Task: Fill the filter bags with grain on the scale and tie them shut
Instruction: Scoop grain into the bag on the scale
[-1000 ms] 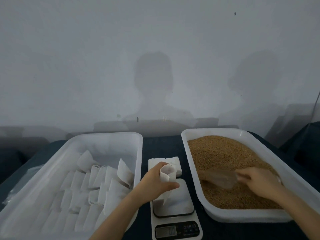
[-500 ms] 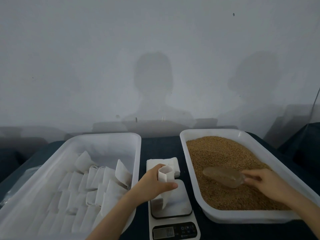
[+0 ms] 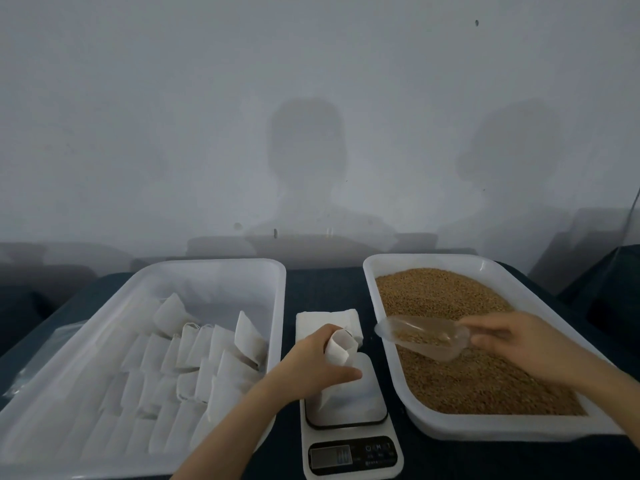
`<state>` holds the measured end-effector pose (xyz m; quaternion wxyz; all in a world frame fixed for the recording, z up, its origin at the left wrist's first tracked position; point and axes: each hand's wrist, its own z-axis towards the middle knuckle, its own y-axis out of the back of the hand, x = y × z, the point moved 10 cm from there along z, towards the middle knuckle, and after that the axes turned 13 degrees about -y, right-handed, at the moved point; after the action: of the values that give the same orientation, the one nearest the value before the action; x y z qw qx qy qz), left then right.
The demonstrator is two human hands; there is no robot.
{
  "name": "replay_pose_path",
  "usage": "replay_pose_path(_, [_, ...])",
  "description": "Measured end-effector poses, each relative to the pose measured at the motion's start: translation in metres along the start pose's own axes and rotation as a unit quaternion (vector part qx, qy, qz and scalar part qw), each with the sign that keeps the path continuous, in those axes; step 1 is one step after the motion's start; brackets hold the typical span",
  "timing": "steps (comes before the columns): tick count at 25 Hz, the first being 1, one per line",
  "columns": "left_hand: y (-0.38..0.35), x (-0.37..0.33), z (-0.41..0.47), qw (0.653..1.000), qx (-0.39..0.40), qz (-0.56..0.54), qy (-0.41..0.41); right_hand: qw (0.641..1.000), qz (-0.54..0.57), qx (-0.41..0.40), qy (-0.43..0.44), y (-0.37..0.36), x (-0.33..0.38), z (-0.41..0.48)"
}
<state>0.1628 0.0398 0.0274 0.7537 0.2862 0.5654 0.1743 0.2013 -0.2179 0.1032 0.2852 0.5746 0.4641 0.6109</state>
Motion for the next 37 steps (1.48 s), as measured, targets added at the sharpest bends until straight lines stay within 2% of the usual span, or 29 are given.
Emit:
replay_pose_path(4, [-0.002,0.000,0.000,1.000,0.002,0.004,-0.007,0.999,-0.033,0.012,0.040,0.001,0.049,0.006])
replay_pose_path(13, [-0.007,0.004,-0.001,1.000,0.023,0.021,0.001,0.975,-0.199,-0.021,0.095,-0.002,0.091,0.018])
replay_pose_path(25, [-0.015,-0.001,0.011,0.997,0.043,0.068,-0.008,0.946,-0.298,-0.012,0.130,0.003,0.138,0.010])
replay_pose_path(28, [-0.015,-0.006,0.017,1.000,0.004,0.025,-0.010,0.915,-0.379,-0.028,0.137,0.008,0.158,0.006])
replay_pose_path(31, [-0.012,-0.008,0.021,0.999,-0.033,-0.007,-0.008,0.873,-0.452,-0.081,0.165,0.011,0.186,-0.002])
replay_pose_path(34, [-0.013,-0.001,0.021,0.999,-0.030,-0.012,0.010,0.824,-0.512,-0.147,0.193,0.003,0.215,-0.015])
replay_pose_path(37, [-0.013,0.006,0.018,0.999,-0.024,-0.016,0.031,0.789,-0.551,-0.178,0.207,-0.011,0.230,-0.023])
